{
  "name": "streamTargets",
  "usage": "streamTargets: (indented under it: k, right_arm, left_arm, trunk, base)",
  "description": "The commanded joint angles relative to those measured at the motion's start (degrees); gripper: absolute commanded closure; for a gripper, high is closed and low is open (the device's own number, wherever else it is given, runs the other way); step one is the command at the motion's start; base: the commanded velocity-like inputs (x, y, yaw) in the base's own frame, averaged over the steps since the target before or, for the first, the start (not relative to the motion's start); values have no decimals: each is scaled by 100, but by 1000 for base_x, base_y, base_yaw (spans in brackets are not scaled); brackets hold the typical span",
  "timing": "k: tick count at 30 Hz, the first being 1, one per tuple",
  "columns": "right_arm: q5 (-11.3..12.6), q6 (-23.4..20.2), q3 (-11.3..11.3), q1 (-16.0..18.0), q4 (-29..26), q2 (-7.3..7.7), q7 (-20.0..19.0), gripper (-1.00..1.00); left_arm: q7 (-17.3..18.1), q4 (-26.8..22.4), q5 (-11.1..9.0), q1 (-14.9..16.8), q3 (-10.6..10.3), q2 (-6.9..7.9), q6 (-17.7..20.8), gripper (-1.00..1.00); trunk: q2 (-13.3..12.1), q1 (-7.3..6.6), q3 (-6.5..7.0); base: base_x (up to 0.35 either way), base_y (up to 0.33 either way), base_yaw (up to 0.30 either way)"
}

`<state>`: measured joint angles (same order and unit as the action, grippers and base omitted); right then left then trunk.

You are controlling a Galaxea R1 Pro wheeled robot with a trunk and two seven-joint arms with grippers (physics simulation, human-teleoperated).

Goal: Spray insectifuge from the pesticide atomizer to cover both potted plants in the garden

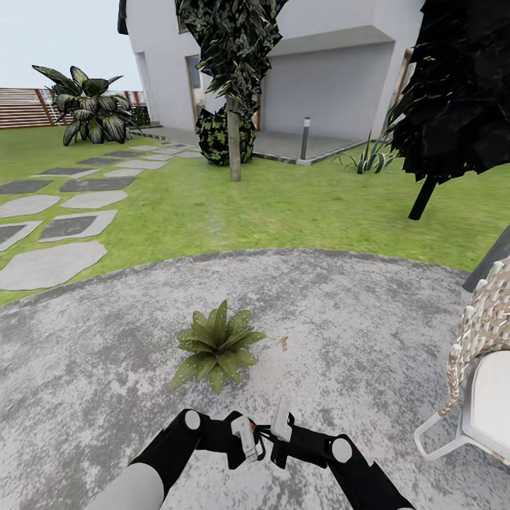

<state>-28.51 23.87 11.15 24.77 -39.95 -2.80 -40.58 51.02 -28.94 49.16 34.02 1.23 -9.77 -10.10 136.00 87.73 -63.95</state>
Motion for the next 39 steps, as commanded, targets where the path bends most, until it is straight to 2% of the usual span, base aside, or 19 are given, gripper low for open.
streamTargets:
  k: [1, 9, 13, 16, 19, 22, 23, 24, 25, 30, 32, 35, 37, 39]
  right_arm:
    - [-49, 30, -8, 2, -4, -2, 0, 100]
    - [-49, 30, -8, 2, -1, -2, 5, 100]
    - [-49, 30, -8, 2, 1, -2, 5, 100]
    - [-56, 30, -8, 2, 4, -2, 6, 100]
    - [-57, 30, -8, 2, 5, -2, 6, 100]
    - [-58, 30, -8, 2, 5, -2, 10, 100]
    - [-58, 30, -8, 2, 5, -2, 12, -100]
    - [-58, 30, -9, 2, 5, -2, 14, -100]
    - [-62, 30, -13, 2, 5, -2, 14, -100]
    - [-66, 28, -51, 2, 39, 40, 50, -100]
    - [-66, 31, -67, 2, 58, 81, 65, -100]
    - [-53, 39, -71, 2, 322, 272, 430, -100]
    - [-30, 48, -70, 2, 923, 355, 1120, -100]
    - [-17, 53, -69, 2, 1583, 372, 1751, -100]
  left_arm:
    - [4, -6, 53, 2, 11, -5, -53, 100]
    - [4, -6, 58, 7, 8, 35, -45, 100]
    - [11, -1, 57, 4, 15, 100, -58, 100]
    - [9, 1, 97, -6, 14, 203, -69, 100]
    - [5, 2, 113, -35, 4, 448, -70, 100]
    - [5, 23, 116, -65, -4, 799, -72, 100]
    - [5, 28, 110, -70, -6, 903, -77, 100]
    - [5, 58, 85, -87, -8, 1119, -83, 100]
    - [4, 94, 74, -131, -7, 1246, -86, 100]
    - [-45, 140, 72, -302, 47, 1466, -72, 100]
    - [-217, 146, -10, -315, 105, 1514, -59, 100]
    - [-1017, 224, -394, -490, 555, 1530, -61, 100]
    - [-1773, 271, -702, -700, 903, 1505, -73, 100]
    - [-2369, 366, -970, -874, 1053, 1485, -81, 100]
  trunk:
    - [2, -1, -5]
    - [2, -1, -5]
    - [2, -1, -5]
    - [2, -1, -5]
    - [2, -1, -5]
    - [2, -1, -5]
    - [2, -1, -5]
    - [2, -1, -5]
    - [2, -1, -5]
    - [2, -1, -5]
    - [2, -1, -5]
    - [2, -1, -5]
    - [2, -1, -5]
    - [2, -1, -5]
  base:
    - [0, 0, 0]
    - [0, 0, 0]
    - [0, 0, 0]
    - [0, 0, 0]
    - [0, 0, 0]
    - [0, 0, 0]
    - [0, 0, 0]
    - [0, 0, 0]
    - [0, 0, 0]
    - [0, 0, 0]
    - [0, 0, 0]
    - [0, 0, 0]
    - [0, 0, 0]
    - [0, 0, 0]
